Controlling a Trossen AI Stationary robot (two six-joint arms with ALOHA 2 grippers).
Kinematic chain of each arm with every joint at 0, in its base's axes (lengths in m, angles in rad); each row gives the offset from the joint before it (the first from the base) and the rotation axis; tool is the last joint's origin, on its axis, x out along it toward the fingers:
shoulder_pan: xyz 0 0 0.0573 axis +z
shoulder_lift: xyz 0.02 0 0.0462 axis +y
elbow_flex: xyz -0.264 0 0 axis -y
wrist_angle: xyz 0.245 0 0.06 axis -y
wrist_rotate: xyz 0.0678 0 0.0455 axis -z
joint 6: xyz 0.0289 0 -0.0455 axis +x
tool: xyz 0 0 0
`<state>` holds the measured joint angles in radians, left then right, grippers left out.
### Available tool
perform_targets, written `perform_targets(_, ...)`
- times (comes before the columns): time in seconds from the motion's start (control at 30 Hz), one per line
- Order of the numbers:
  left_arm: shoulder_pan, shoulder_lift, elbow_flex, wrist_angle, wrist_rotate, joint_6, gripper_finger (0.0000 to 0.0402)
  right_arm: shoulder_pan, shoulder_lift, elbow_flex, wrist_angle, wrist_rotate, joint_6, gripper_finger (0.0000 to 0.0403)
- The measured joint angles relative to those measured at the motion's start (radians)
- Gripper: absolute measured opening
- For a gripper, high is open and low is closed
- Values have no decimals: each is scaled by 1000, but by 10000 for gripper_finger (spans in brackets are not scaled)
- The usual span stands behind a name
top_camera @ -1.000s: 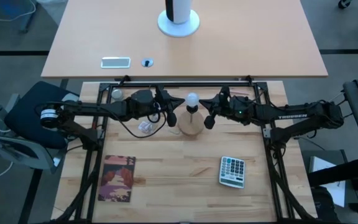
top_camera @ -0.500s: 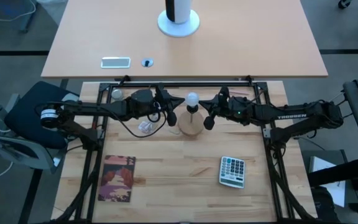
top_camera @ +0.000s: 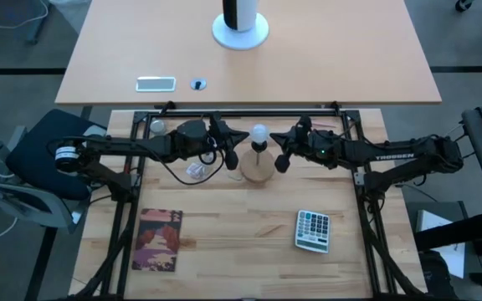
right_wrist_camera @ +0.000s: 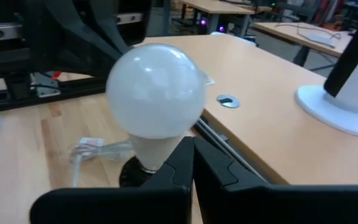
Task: Screw lightbulb
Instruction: Insert the lightbulb into the lamp
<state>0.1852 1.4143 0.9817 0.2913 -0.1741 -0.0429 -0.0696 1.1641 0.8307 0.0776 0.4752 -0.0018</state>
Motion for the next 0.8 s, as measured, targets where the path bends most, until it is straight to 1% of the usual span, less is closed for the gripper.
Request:
perform_targets(0.07,0,0,0,0,0,0,0,0,-5,0,8,5,-17,0)
perform_targets(0.23,0,0,0,4,0,8,0,0,-18,0,104,5,-85,0)
perform_targets(0.4,0,0,0,5,0,8,0,-1,-15,0,181,-65,-152,0)
perform_targets(0.53,0,0,0,6,0,8,0,-3,-1,0,239,-86,-197,0)
perform_targets(0.67,0,0,0,6,0,8,0,-19,16,0,244,-116,-188,0)
perform_targets(0.8,0,0,0,8,1,8,0,-19,31,1,238,-114,-178,0)
